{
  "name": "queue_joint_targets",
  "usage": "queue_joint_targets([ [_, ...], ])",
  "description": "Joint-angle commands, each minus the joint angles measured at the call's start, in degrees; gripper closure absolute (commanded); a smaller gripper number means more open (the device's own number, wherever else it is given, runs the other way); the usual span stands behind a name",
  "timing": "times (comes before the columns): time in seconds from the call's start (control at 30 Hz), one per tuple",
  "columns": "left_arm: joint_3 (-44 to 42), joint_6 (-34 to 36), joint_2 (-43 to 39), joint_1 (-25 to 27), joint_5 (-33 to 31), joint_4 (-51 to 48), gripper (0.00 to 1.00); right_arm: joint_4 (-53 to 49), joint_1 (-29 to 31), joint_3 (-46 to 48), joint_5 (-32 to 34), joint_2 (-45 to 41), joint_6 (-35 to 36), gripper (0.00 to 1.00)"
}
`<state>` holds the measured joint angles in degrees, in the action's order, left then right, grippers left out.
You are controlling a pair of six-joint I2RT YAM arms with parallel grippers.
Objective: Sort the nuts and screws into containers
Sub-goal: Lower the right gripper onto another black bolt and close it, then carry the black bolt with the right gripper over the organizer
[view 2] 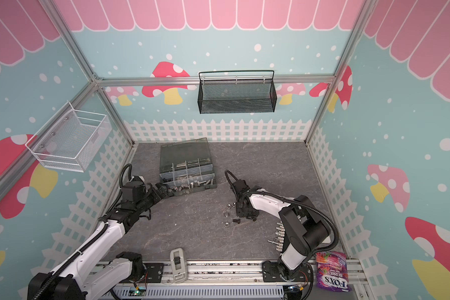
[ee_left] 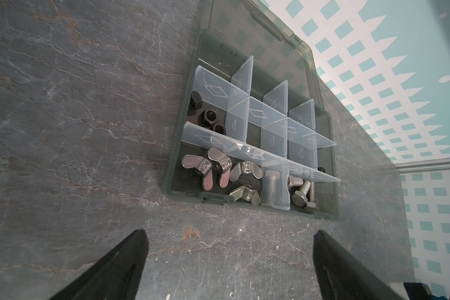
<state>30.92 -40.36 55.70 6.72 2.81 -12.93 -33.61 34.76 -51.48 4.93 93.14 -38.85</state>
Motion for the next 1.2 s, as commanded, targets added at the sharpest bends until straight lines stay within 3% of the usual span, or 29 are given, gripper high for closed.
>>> queue_joint_targets([
  [0.0,-1.04,-1.01,-0.49,-0.39,0.79,0.76,0.0,0.47,-0.58,0.75,0.95,2.02,0.62,0.64],
  [0.6,-0.98,-1.1,0.02,-0.46,0.35,0.91,0.0,-0.38,-0.74,-0.13,1.42,-0.21,0.62,0.9],
  [1.17,-0.95,-1.32,0.45,-0.4,0.53,1.32,0.0,-2.25,-0.73,-5.89,2.15,-5.89,2.67,0.97],
])
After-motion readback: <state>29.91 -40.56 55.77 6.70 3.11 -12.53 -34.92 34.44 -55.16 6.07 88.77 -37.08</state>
